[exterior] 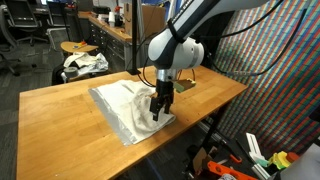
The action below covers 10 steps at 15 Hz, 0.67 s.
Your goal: Fold the towel in half from right to left
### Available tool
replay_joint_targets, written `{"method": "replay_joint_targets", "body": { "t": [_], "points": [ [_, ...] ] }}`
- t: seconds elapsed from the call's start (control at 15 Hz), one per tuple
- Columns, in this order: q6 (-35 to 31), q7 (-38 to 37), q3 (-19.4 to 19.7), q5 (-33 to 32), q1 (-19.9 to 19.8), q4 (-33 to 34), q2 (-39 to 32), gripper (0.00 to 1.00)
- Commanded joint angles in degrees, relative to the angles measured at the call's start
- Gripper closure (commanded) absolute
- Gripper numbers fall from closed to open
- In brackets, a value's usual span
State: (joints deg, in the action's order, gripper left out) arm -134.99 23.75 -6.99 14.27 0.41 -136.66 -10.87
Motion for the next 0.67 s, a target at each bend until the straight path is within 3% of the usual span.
{"method": "replay_joint_targets", "body": {
  "t": [0.0,0.6],
  "points": [
    [1.5,3.1,0.2,-0.1,-0.8,2.0,2.9,0.00],
    [-0.5,0.6,0.0,-0.3,0.4,12.9,-1.2,0.00]
  ]
}}
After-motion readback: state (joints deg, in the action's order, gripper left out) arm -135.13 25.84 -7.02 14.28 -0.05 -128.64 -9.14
